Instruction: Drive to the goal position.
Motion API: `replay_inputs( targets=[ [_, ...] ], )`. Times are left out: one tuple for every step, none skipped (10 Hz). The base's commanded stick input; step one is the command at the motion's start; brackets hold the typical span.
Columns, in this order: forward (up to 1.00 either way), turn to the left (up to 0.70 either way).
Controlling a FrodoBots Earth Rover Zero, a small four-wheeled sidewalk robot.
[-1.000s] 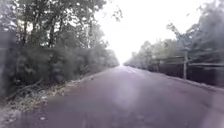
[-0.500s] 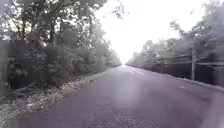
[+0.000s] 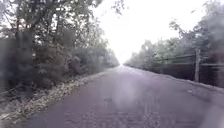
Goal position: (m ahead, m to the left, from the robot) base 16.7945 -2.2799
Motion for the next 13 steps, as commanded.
replay_inputs(
  targets=[
    [1.00, -0.08],
    [1.00, -0.29],
    [1.00, -0.40],
    [1.00, -0.40],
    [1.00, -0.40],
    [1.00, -0.40],
    [1.00, -0.40],
    [1.00, -0.13],
    [1.00, -0.04],
    [1.00, 0.00],
    [1.00, 0.00],
    [1.00, 0.00],
    [1.00, 0.00]
  ],
)
